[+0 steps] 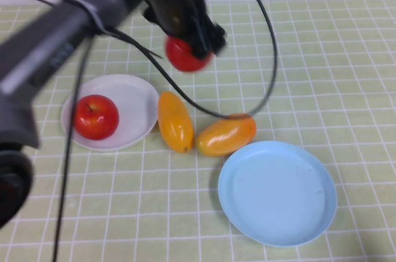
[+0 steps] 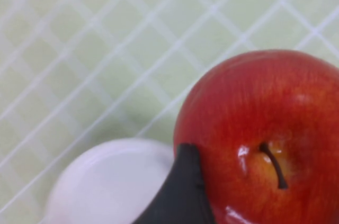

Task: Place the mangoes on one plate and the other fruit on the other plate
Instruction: Put one type of fruit in the left plate

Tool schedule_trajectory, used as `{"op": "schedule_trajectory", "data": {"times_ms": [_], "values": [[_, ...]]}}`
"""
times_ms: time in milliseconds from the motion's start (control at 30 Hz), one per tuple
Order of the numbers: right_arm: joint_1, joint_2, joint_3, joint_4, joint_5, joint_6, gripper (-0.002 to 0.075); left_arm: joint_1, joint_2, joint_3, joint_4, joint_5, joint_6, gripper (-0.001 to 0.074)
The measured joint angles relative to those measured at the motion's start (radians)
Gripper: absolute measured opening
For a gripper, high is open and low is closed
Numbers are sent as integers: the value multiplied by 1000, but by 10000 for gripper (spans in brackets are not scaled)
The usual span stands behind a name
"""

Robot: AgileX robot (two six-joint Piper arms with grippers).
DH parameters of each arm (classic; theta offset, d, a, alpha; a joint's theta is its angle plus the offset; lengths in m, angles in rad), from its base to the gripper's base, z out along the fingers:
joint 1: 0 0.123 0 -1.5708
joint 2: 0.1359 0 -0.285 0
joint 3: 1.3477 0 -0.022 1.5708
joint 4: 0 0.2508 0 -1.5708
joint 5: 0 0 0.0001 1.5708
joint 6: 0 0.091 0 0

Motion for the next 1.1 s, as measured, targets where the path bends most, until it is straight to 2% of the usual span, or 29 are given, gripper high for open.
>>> {"op": "schedule_trajectory", "data": {"times_ms": [300, 500, 733, 1100], "values": [[0, 0, 0, 2, 0, 0, -15, 159, -39, -14, -44, 48, -17, 578], [0, 0, 0, 2, 0, 0, -15, 243, -39, 79, -110, 49, -13, 578], [0, 0, 0, 2, 0, 0, -15, 260, -39, 227, -127, 30, -10, 575], [0, 0, 0, 2, 0, 0, -16, 260, 43, 237, -131, -20, 18, 574]]}}
